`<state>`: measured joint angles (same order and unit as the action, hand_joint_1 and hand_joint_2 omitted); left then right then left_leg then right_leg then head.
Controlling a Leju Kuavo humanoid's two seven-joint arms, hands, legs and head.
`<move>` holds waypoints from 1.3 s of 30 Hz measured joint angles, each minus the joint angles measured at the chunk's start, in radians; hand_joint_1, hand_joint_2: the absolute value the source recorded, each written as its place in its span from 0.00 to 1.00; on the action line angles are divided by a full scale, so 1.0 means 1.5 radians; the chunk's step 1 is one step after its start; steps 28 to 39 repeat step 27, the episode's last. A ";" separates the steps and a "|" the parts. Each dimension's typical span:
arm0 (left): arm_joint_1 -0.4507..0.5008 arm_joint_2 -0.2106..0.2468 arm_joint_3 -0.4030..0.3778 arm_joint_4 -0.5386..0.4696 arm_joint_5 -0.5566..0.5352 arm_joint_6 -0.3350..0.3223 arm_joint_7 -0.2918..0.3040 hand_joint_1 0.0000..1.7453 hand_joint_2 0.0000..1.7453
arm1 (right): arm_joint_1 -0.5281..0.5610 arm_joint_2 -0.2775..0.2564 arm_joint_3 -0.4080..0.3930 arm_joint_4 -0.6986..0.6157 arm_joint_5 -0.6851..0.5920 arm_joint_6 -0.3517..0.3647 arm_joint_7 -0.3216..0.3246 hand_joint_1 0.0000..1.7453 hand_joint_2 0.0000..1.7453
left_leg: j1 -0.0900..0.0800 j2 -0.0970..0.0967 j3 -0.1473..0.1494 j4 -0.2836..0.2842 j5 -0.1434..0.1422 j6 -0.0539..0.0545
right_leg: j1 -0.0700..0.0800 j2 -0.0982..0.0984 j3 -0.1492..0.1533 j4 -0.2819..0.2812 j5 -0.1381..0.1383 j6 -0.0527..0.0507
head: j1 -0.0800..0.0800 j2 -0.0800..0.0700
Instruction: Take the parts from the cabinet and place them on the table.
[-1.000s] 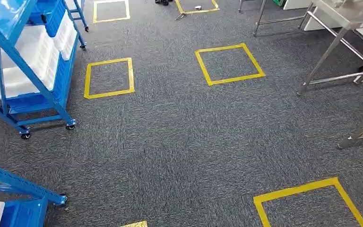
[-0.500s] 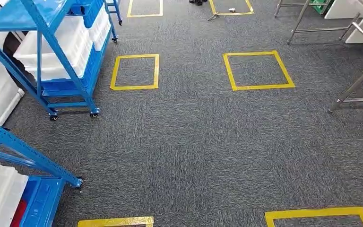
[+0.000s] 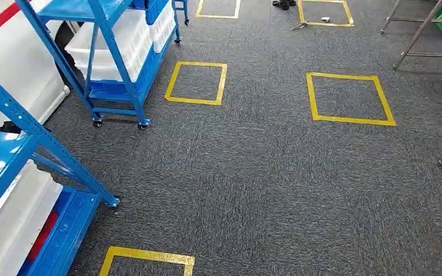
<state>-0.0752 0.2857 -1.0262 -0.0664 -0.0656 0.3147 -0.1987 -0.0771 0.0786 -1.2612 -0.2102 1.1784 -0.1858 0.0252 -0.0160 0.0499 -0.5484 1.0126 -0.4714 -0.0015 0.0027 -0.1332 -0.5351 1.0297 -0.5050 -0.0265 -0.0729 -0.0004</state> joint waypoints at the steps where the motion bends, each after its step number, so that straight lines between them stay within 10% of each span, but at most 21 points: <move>1: 0.003 0.000 0.000 0.001 0.000 0.000 -0.001 0.00 0.00 | -0.002 0.000 0.001 0.000 0.001 0.000 -0.002 0.00 0.00 | 0.001 -0.008 0.001 -0.006 0.003 0.005 | 0.000 -0.007 0.003 -0.001 -0.001 0.004 | 0.000 0.000; 4: 0.002 0.000 0.000 0.001 0.001 0.000 -0.002 0.00 0.00 | 0.000 0.000 0.002 0.000 0.002 0.001 -0.007 0.00 0.00 | 0.011 -0.029 0.006 -0.016 0.015 0.013 | -0.005 0.079 -0.026 0.066 -0.048 0.014 | 0.000 0.000; 7: 0.001 -0.002 0.000 0.001 0.000 -0.001 -0.002 0.00 0.00 | 0.004 0.000 0.002 0.001 0.002 0.002 -0.007 0.00 0.00 | 0.011 -0.054 0.003 -0.015 0.016 0.014 | -0.008 0.088 -0.095 0.201 -0.096 0.018 | 0.000 0.000; 10: 0.002 -0.004 0.000 0.001 0.000 -0.001 -0.002 0.00 0.00 | 0.006 -0.001 0.002 0.001 0.002 0.003 -0.007 0.00 0.00 | 0.014 -0.080 0.004 -0.011 0.016 0.010 | -0.012 0.091 -0.055 0.105 -0.020 0.021 | 0.000 0.000; 12: 0.002 -0.004 -0.001 0.001 0.000 -0.001 -0.002 0.00 0.00 | 0.007 -0.001 0.002 0.001 0.002 0.003 -0.006 0.00 0.00 | 0.015 -0.095 -0.001 -0.004 0.012 0.002 | -0.019 0.138 -0.013 0.010 0.010 0.022 | 0.000 0.000; 16: 0.003 -0.008 -0.004 0.001 0.000 -0.004 -0.001 0.00 0.00 | 0.004 -0.001 0.006 0.001 0.006 0.002 -0.006 0.00 0.00 | 0.018 -0.117 -0.010 -0.005 0.015 -0.018 | -0.010 0.115 -0.015 0.006 0.012 0.005 | 0.000 0.000; 17: 0.004 -0.010 -0.005 0.001 0.000 -0.004 0.000 0.00 0.00 | 0.004 -0.001 0.007 0.001 0.008 0.002 -0.006 0.00 0.00 | 0.019 -0.110 -0.010 0.000 0.011 -0.020 | -0.014 0.106 -0.013 0.000 0.015 -0.001 | 0.000 0.000; 19: 0.000 -0.013 -0.005 0.001 0.000 -0.004 0.002 0.00 0.00 | 0.008 -0.004 0.009 0.001 0.014 0.001 -0.006 0.00 0.00 | 0.018 -0.055 -0.036 0.056 -0.027 -0.024 | -0.013 0.091 -0.012 -0.002 0.014 -0.010 | 0.000 0.000; 21: -0.006 -0.018 -0.005 0.000 0.000 -0.003 0.004 0.00 0.00 | 0.011 -0.008 0.011 0.001 0.017 0.002 -0.006 0.00 0.00 | 0.020 -0.043 -0.085 0.159 -0.076 -0.028 | -0.009 0.071 -0.013 -0.002 0.013 -0.012 | 0.000 0.000; 23: -0.003 -0.022 -0.005 0.000 0.000 -0.002 0.004 0.00 0.00 | 0.010 -0.011 0.012 0.001 0.017 0.007 -0.006 0.00 0.00 | 0.020 -0.041 -0.104 0.201 -0.080 -0.029 | -0.006 0.056 -0.013 -0.001 0.012 -0.013 | 0.000 0.000; 26: -0.004 -0.023 -0.005 0.000 0.000 -0.002 0.004 0.00 0.00 | 0.008 -0.013 0.013 0.001 0.017 0.009 -0.007 0.00 0.00 | 0.017 -0.023 -0.029 0.063 -0.007 -0.022 | -0.004 0.033 -0.008 -0.001 0.008 -0.010 | 0.000 0.000; 27: -0.006 -0.023 -0.005 0.000 0.000 -0.002 0.004 0.00 0.00 | 0.008 -0.013 0.013 0.001 0.017 0.009 -0.007 0.00 0.00 | 0.013 0.014 0.001 0.008 0.005 -0.014 | -0.003 0.026 -0.004 -0.001 0.006 -0.008 | 0.000 0.000; 39: -0.006 -0.023 -0.005 0.000 0.000 -0.002 0.004 0.00 0.00 | 0.008 -0.013 0.013 0.001 0.017 0.009 -0.007 0.00 0.00 | 0.013 0.014 0.001 0.008 0.005 -0.014 | -0.003 0.026 -0.004 -0.001 0.006 -0.008 | 0.000 0.000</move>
